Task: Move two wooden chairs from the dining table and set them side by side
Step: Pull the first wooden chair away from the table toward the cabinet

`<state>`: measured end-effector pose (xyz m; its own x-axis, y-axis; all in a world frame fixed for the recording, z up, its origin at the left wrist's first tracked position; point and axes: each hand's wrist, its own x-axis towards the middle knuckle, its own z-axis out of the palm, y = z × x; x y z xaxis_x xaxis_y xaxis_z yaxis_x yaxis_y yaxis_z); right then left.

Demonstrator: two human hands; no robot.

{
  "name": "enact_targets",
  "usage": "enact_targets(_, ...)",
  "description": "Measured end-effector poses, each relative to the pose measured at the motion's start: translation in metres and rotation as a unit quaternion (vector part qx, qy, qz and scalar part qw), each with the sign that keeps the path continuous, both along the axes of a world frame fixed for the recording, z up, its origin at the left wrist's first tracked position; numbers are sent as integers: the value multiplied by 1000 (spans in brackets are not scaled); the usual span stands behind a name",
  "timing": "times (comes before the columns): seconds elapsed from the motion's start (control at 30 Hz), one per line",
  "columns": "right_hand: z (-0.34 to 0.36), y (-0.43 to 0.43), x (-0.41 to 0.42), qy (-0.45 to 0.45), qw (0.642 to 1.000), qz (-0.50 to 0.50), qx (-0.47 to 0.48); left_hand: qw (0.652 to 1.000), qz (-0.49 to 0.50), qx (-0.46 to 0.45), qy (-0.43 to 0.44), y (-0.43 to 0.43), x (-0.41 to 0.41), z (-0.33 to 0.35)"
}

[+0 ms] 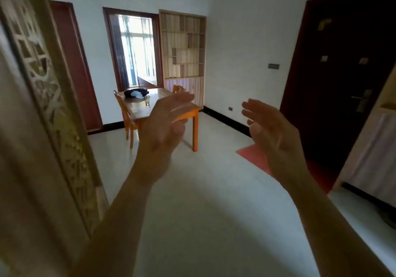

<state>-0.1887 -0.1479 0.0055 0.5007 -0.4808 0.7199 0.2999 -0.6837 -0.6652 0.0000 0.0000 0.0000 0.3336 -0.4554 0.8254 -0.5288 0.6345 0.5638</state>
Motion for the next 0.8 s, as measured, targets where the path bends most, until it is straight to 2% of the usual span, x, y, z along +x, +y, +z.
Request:
enact_targets(0.2, 9, -93, 67, 5, 999, -42, 20, 998, 24, 49, 26, -102, 72, 9)
enact_targets(0.4, -6, -200, 126, 3, 998, -66, 11, 999, 5, 50, -18, -221, 138, -7)
enact_targets(0.63, -34, -353, 198, -10, 998, -55, 11, 998, -16, 50, -29, -380, 211, -28)
enact_targets(0.8, -28, -474, 261, -7, 1000, -22, 20, 998, 11, 64, -3, -488, 262, -20)
